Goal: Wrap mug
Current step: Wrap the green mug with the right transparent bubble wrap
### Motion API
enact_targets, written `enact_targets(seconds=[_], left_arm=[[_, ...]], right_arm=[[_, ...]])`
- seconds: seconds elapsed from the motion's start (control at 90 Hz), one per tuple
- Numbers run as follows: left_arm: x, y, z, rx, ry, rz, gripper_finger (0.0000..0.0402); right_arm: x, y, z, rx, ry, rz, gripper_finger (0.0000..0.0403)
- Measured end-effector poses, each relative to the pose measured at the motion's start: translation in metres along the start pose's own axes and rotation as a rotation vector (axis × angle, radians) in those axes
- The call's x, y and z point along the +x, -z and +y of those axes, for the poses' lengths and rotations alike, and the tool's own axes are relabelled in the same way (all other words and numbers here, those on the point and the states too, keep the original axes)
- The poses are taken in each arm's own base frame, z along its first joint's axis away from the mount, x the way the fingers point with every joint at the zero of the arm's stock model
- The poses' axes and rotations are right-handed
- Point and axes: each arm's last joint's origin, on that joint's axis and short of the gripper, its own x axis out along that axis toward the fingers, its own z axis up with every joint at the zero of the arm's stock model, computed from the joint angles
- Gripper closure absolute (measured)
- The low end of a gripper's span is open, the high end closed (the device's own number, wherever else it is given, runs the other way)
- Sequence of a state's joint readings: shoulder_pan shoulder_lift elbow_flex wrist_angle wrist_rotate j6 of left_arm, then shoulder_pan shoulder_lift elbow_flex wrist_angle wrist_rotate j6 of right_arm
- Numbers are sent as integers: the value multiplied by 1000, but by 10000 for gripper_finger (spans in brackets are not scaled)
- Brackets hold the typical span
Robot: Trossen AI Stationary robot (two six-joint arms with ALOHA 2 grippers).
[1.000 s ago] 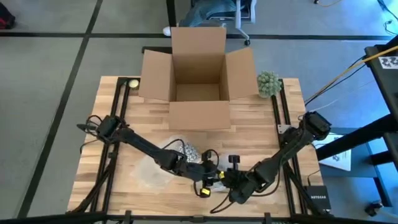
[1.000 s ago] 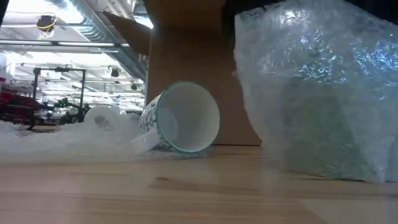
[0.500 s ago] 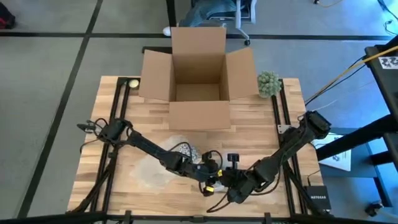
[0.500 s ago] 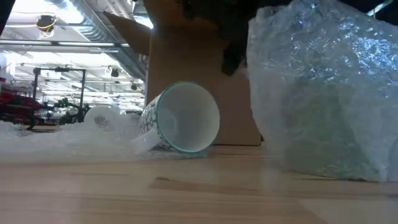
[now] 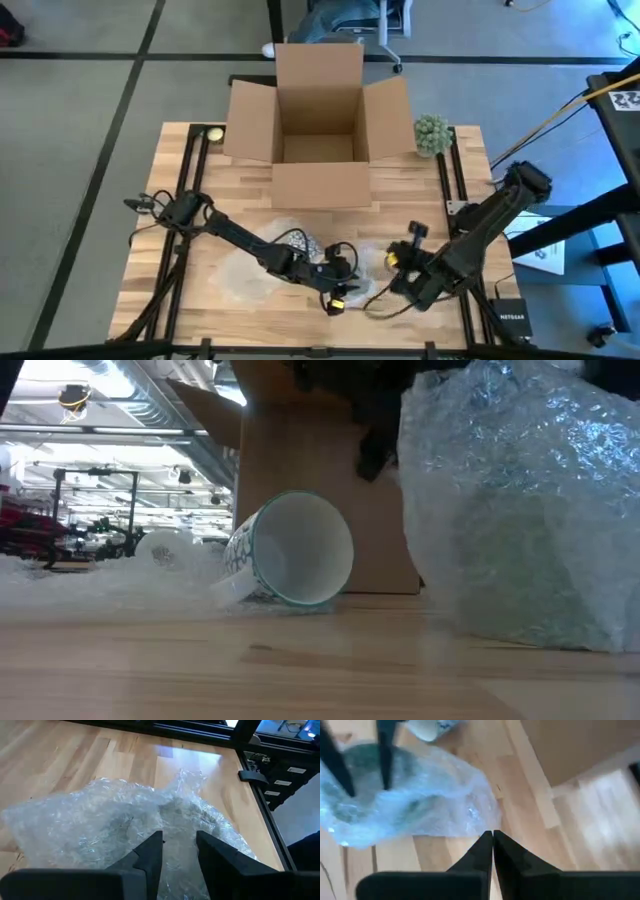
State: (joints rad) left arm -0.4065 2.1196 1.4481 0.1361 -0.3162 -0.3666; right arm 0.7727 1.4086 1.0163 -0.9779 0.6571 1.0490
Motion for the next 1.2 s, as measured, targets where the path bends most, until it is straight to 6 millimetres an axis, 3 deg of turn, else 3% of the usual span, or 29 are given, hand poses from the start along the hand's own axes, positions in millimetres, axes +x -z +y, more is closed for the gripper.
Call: enact_targets(seconds=[0.267, 0.522, 0.789, 0.856, 1.078, 1.2], left_arm=[[1, -1, -1, -3, 13, -25, 299], [1, -2, -1, -5, 12, -28, 299], [1, -2, 0, -5, 9, -29, 299], [1, -2, 0, -5, 9, -29, 299], [1, -2, 0, -8, 8, -26, 299], [1, -2, 0, -8, 8, -26, 299]], right_arm=[[58, 51, -35, 317, -247, -194, 402], [81, 42, -32, 390, -453, -380, 402], [98, 32, -11, 309, -519, -358, 402], [97, 28, -3, 273, -533, -373, 402], [67, 7, 25, 124, -624, -479, 402], [57, 3, 34, 57, -686, -443, 402]])
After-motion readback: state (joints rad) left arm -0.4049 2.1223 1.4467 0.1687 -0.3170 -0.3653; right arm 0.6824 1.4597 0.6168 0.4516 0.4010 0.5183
